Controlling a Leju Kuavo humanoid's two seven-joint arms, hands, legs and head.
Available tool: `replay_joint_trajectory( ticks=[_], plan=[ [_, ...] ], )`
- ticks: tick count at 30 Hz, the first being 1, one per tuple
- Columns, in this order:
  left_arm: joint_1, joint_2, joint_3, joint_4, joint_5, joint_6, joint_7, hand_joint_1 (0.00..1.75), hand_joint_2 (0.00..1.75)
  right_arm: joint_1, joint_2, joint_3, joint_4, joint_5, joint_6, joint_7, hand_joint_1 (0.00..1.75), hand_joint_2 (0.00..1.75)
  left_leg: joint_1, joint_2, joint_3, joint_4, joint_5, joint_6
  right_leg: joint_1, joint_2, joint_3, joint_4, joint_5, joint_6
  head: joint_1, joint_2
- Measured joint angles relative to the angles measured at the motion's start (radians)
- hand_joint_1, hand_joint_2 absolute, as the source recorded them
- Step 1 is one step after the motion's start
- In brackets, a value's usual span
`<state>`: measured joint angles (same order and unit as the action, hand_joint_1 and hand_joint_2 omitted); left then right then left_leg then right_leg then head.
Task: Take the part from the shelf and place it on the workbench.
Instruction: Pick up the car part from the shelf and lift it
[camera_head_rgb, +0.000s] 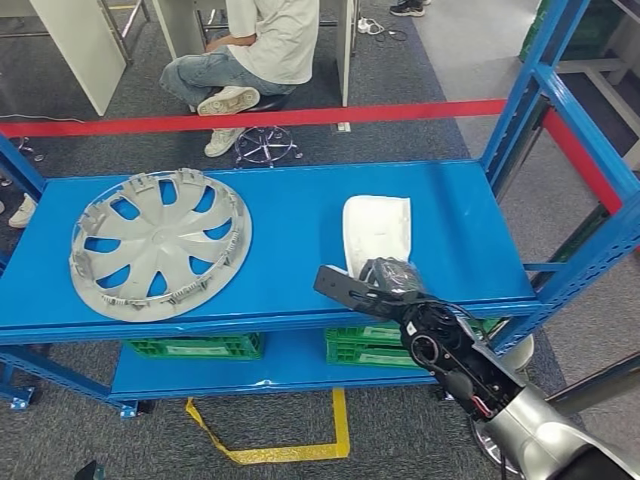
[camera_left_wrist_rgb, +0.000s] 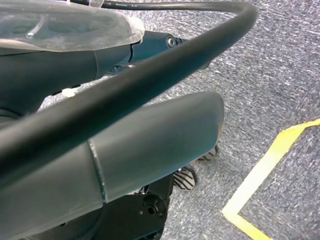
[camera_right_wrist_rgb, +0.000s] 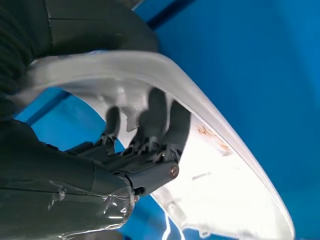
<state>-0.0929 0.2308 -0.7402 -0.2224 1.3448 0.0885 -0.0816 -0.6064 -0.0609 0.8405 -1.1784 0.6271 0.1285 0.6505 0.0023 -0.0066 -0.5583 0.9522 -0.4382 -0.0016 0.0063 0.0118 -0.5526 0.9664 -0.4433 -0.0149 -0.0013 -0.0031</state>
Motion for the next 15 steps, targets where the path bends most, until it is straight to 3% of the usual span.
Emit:
replay_joint_trajectory(
  ticks=[4, 8, 15],
  plan=[
    [0.0, 0.0, 0.0, 0.0, 0.0, 0.0, 0.0, 0.0, 0.0, 0.001, -0.006, -0.006, 0.0, 0.001, -0.001, -0.002, 1.64, 1.75, 0.0, 0.0, 0.0, 0.0, 0.0, 0.0, 0.0, 0.0, 0.0, 0.0, 0.0, 0.0, 0.0, 0.0],
    [0.0, 0.0, 0.0, 0.0, 0.003, -0.001, -0.001, 0.0, 1.75, 0.002, -0.01, -0.014, -0.004, 0.002, -0.004, -0.002, 1.75, 1.75, 0.0, 0.0, 0.001, 0.0, 0.0, 0.0, 0.0, 0.0, 0.001, 0.0, 0.0, 0.0, 0.001, 0.0],
    [0.0, 0.0, 0.0, 0.0, 0.003, -0.005, -0.014, 0.0, 1.75, 0.011, -0.016, -0.024, -0.016, 0.006, -0.006, -0.009, 1.75, 1.75, 0.0, 0.0, 0.001, 0.0, 0.0, 0.0, 0.0, 0.0, 0.001, 0.0, 0.0, 0.0, 0.001, 0.0]
  ],
)
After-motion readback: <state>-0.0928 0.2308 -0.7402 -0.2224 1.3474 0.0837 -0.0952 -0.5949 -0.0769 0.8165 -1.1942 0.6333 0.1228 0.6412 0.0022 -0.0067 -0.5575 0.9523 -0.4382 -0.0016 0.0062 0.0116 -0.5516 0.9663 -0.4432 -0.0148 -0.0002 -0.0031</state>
